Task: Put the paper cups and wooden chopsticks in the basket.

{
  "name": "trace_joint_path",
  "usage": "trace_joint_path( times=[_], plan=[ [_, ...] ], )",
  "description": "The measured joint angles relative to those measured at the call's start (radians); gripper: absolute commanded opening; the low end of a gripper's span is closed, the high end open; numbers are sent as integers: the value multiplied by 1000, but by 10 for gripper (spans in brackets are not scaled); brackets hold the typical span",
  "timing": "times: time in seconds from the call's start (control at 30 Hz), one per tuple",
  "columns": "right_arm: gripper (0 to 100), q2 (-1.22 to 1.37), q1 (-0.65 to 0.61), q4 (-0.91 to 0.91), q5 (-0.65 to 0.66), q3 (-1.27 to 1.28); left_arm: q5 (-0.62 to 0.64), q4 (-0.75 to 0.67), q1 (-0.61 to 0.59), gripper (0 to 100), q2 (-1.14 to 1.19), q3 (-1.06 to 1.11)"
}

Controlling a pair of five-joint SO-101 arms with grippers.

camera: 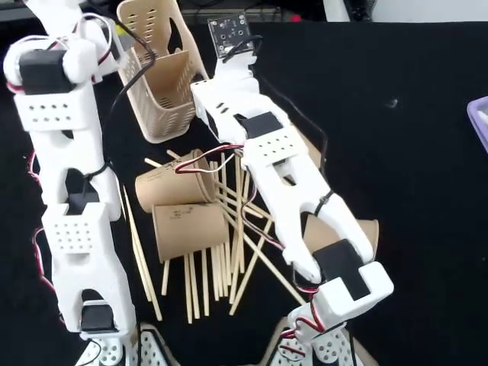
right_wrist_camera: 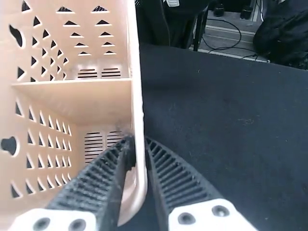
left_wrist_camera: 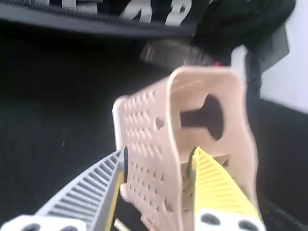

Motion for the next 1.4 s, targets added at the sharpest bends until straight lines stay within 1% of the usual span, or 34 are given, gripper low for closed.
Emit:
trace_joint_path(
  times=[0.13,0.37,0.57,0.77,0.9,1.07,1.17,1.2,1.23,1.3,1.33,1.37,1.4],
  plan=[
    [11,0,-2,0,0,0,0,-8,-3,229,-31,160],
    [11,0,-2,0,0,0,0,5,3,229,-255,422],
    [11,-5,0,0,0,9,0,-2,78,230,-439,690],
    [11,-5,-2,5,0,9,2,-118,87,230,-460,914],
    [11,-5,-2,5,0,9,2,-169,103,230,-460,976],
    [11,-6,0,5,0,15,0,-330,97,228,-460,1073],
    [11,-9,2,0,0,34,2,-379,95,223,-460,1112],
    [11,-9,0,0,0,35,2,-385,95,211,-460,1122],
    [11,-9,-2,0,0,35,2,-388,95,179,-460,1135],
    [11,-9,-5,2,0,38,2,-397,95,55,-462,1175],
    [11,-9,-6,5,0,40,2,-399,97,16,-462,1191],
    [11,-8,-8,5,0,40,2,-402,97,45,-462,1197],
    [11,-8,-8,5,0,40,2,-405,98,46,-462,1197]
  ],
)
